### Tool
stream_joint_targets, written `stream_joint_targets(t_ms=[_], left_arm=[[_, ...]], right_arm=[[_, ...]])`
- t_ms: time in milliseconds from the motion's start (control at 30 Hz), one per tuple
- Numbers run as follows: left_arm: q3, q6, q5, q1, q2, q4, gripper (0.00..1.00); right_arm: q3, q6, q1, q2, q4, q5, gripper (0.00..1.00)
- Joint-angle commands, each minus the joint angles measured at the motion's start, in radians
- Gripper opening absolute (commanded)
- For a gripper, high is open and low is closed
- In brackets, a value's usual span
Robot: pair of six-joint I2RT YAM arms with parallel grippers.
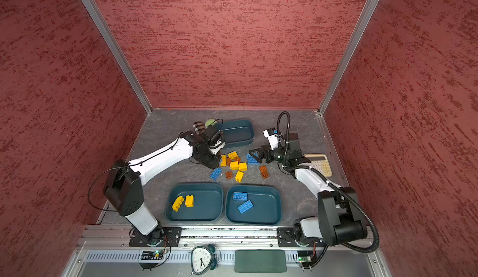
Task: Sort the legos into containers by color
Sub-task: 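Carry the blue brick with the left gripper into the blue-brick bin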
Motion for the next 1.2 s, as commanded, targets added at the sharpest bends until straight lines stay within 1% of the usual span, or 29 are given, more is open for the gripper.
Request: stream_joint_targets(t_ms=[0,167,267,367,500,667,733,833,967,1067,1167], left_arm=[[0.011,-0.049,0.085,-0.085,-0.034,-0.023,0.24],[0.02,-0.094,0.129,-0.24,-0.012,0.042,0.23],[0.011,-0.152,0.163,-0.304,0.026,0.109,0.23],[0.009,-0.198,0.165,-0.357,0.065,0.114,0.23],[-0.039,-0.256,0.17,-0.414,0.07,0.112,0.23],[-0.115,-0.351,0.154,-0.429,0.042,0.102,0.27],[-0.127,-0.377,0.149,-0.429,0.037,0.104,0.32],[-0.127,-0.402,0.152,-0.431,0.05,0.103,0.35],[-0.126,-0.416,0.118,-0.43,0.048,0.075,0.37],[-0.105,-0.409,0.118,-0.423,0.027,0.064,0.48],[-0.063,-0.364,0.138,-0.381,0.007,0.037,0.51]], right_arm=[[-0.004,-0.01,-0.008,-0.018,-0.002,-0.016,0.99],[0.004,-0.013,-0.013,-0.018,-0.013,-0.016,0.99],[0.004,-0.018,-0.014,-0.023,-0.023,-0.012,0.99],[-0.003,-0.02,-0.016,-0.033,-0.028,-0.01,0.99],[-0.011,-0.029,-0.017,-0.039,-0.042,-0.009,0.99],[-0.017,-0.021,-0.017,-0.031,-0.024,-0.015,0.99],[-0.018,-0.014,-0.017,-0.022,-0.013,-0.022,0.99],[-0.014,-0.006,-0.018,-0.008,-0.002,-0.031,0.99],[-0.014,-0.006,-0.019,-0.006,-0.001,-0.034,0.99],[-0.01,-0.012,-0.017,-0.005,-0.008,-0.033,0.99],[0.0,-0.013,-0.017,0.003,-0.002,-0.038,0.99]])
